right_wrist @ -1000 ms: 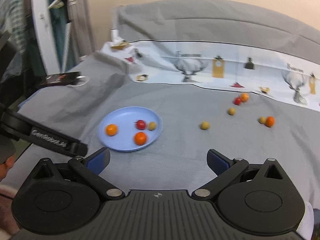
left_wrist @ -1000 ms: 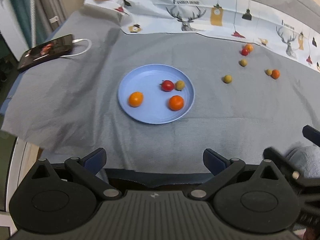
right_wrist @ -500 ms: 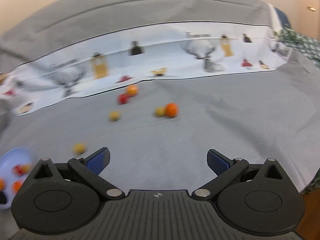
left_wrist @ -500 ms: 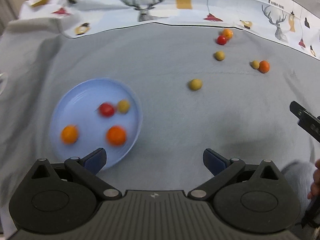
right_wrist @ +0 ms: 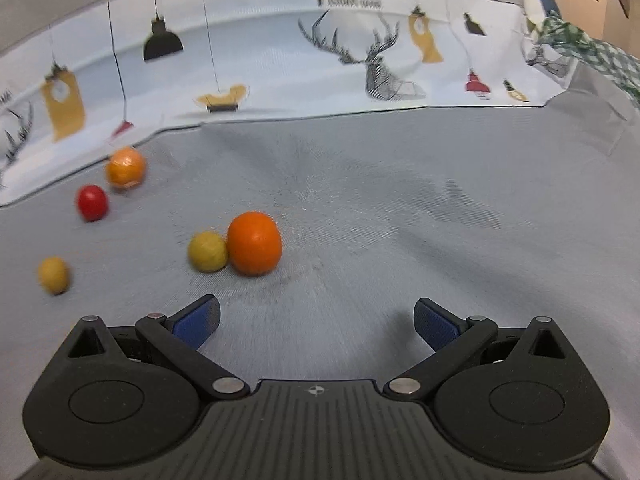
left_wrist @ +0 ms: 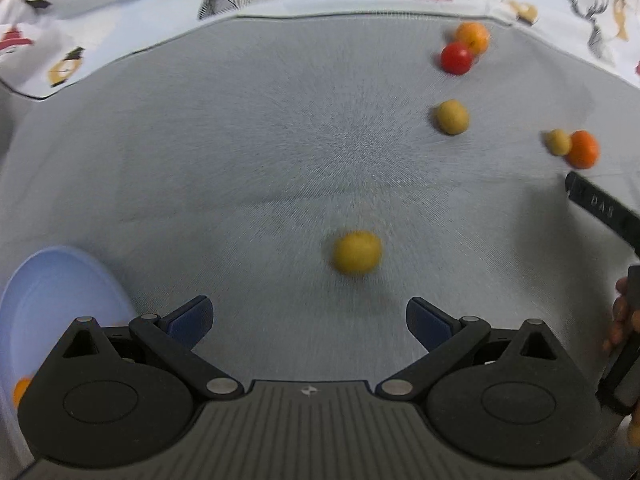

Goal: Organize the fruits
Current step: 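Move both tools toward the remaining fruits beside the plate, then grasp a yellow fruit with the left tool while the right tool grasps an orange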

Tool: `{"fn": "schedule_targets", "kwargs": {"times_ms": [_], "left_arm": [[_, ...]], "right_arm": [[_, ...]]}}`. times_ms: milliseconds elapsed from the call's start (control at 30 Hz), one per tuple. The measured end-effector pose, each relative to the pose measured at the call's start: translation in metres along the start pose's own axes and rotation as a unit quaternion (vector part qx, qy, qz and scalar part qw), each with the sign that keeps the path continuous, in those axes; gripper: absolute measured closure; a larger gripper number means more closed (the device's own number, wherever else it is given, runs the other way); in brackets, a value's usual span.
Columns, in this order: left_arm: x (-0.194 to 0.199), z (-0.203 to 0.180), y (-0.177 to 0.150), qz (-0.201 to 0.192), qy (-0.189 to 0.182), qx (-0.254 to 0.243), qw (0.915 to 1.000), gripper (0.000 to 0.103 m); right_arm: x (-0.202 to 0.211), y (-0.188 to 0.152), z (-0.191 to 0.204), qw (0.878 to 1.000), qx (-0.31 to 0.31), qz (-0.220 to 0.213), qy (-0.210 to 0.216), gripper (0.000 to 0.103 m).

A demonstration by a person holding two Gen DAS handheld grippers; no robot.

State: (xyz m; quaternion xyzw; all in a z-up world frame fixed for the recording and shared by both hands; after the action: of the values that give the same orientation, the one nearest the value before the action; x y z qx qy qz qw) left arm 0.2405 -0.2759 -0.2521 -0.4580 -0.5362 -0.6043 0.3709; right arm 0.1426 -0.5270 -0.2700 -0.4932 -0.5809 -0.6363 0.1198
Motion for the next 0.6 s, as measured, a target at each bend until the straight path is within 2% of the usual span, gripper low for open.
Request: {"fn": "schedule_targets", "kwargs": {"times_ms": [100, 300, 333, 367, 400, 433, 467, 500, 600], "left_arm": [[-0.021, -0.007, 0.007, 0.013, 0.013, -0.016, 0.9997, 0.0], [-0.026, -0.008, 0.014, 0.012, 0.001, -0.017, 0.9998, 0.0], [-0.024, -0.008, 0.015, 0.003, -0.002, -0.012, 0.9999, 0.006], [-0.02, -0.009, 0.016, -0.012, -0.006, -0.01, 0.9999, 0.016], [-0.013, -0.012, 0.017, -0.029, -0.019, -0.014, 0.9993, 0.047], [-0.008, -0.016, 0.016, -0.037, -0.025, -0.028, 0.9986, 0.072], [-0.004, -0.02, 0.014, -0.045, -0.018, -0.042, 0.998, 0.073], [0.0, -0.022, 0.012, -0.057, -0.012, -0.055, 0.9968, 0.074], [0.013, -0.026, 0.002, -0.054, -0.024, -0.067, 0.996, 0.074]], "right_arm": [[-0.021, 0.01, 0.006, 1.0, 0.006, -0.021, -0.008, 0.001], [-0.031, 0.02, 0.009, 0.999, 0.019, -0.042, -0.013, 0.001], [-0.031, 0.02, 0.009, 0.999, 0.019, -0.042, -0.013, 0.001], [-0.031, 0.021, 0.009, 0.999, 0.02, -0.043, -0.012, 0.001], [-0.029, 0.022, 0.009, 0.999, 0.02, -0.047, -0.009, 0.012], [-0.025, 0.024, 0.01, 0.998, 0.025, -0.057, -0.009, 0.041], [-0.021, 0.025, 0.011, 0.997, 0.034, -0.063, -0.009, 0.06], [-0.019, 0.025, 0.013, 0.997, 0.044, -0.064, -0.015, 0.069], [-0.014, 0.023, 0.005, 0.998, 0.026, -0.06, -0.019, 0.07]]}}
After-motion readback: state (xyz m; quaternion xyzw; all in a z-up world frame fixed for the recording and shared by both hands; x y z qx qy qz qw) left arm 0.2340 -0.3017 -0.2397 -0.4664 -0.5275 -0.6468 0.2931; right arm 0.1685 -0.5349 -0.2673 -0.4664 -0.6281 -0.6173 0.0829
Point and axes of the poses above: each gripper's, at about its wrist camera, not at the fingertips, and x roughly against the way its jaws point, z to its left, y to its top, the point moved 8 cm from there along -x, roughly the way its jaws point, and after that the axes turned 15 degrees about x, right-handed, at the moved point
